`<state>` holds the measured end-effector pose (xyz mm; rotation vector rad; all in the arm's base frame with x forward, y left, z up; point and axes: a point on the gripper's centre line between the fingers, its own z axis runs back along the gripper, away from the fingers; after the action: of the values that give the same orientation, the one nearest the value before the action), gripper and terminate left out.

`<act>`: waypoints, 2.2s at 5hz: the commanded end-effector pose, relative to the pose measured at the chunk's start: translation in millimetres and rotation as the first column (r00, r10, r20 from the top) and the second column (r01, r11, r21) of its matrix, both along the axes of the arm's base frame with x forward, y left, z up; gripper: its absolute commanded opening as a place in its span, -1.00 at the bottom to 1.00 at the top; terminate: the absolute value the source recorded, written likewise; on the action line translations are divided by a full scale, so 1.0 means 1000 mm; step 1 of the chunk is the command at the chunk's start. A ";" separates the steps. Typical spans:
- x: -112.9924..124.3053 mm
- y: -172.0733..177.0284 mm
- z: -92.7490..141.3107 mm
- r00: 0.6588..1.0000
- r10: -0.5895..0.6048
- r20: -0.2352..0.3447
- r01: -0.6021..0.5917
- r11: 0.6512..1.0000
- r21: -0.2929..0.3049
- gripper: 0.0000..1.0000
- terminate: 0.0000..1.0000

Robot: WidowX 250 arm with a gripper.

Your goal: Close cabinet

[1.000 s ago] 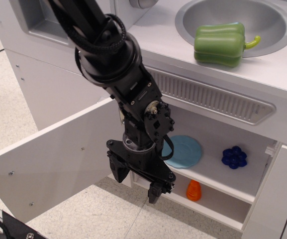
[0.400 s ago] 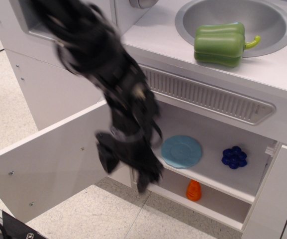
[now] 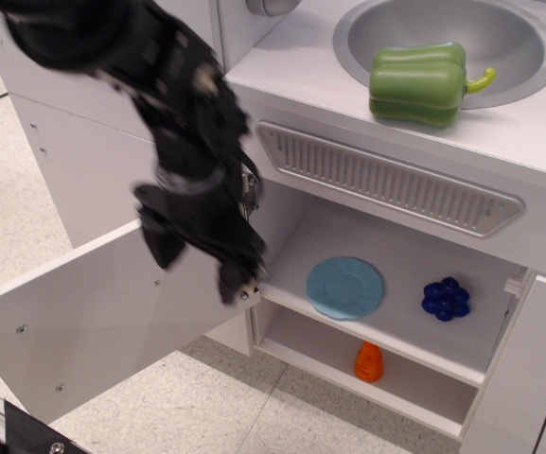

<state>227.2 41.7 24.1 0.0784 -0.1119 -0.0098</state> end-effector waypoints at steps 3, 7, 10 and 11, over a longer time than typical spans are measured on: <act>0.023 0.063 -0.011 0.998 -0.063 -0.013 0.064 0.993 0.101 1.00 -1.00; 0.006 -0.010 -0.022 0.995 -0.086 0.044 0.090 0.991 -0.101 1.00 -1.00; 0.011 -0.076 -0.013 0.997 0.017 0.072 -0.005 0.986 -0.169 1.00 -1.00; 0.017 -0.098 0.001 0.995 0.056 0.082 -0.036 0.973 -0.226 1.00 -1.00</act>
<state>229.7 -51.7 8.4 -0.1346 -0.1312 0.0717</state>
